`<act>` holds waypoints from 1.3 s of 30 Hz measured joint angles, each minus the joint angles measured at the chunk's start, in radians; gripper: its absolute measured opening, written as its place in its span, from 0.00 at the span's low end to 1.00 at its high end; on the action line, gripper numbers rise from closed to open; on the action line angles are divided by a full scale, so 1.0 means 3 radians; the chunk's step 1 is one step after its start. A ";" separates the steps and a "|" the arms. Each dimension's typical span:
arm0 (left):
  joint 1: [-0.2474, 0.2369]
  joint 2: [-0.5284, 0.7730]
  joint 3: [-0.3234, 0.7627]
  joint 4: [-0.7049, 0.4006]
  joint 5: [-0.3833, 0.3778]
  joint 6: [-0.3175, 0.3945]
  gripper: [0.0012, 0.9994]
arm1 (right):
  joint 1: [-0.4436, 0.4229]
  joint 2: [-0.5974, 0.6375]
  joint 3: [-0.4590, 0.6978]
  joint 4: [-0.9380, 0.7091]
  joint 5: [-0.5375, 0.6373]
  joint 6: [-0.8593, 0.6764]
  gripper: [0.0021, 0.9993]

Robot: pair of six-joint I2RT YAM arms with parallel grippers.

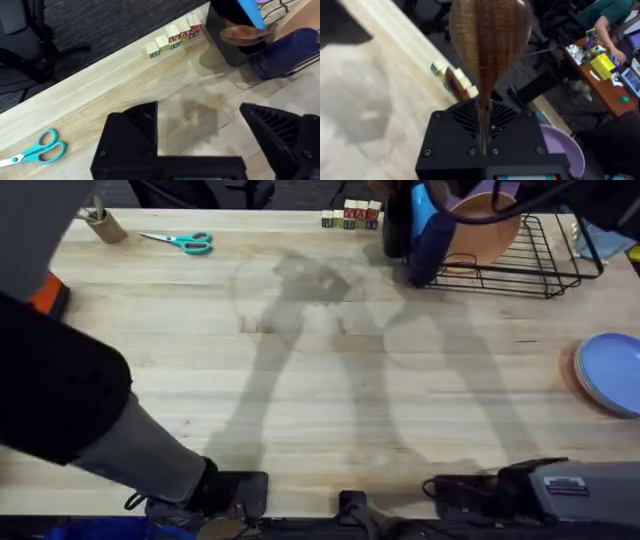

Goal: Pick up the spoon on the table one by one and put them onto the rack

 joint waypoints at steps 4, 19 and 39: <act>0.0000 0.0000 0.0000 0.0000 0.0000 0.0000 1.00 | 0.0000 0.0133 0.0000 0.0342 -0.0158 0.0104 0.03; -0.0001 0.0000 0.0000 0.0000 0.0000 0.0000 1.00 | 0.0003 0.0639 0.0000 0.0617 -0.0308 0.0427 0.03; 0.0000 0.0000 0.0000 0.0000 0.0000 0.0000 1.00 | 0.0001 0.0786 0.0003 0.1371 -0.0318 0.0441 0.03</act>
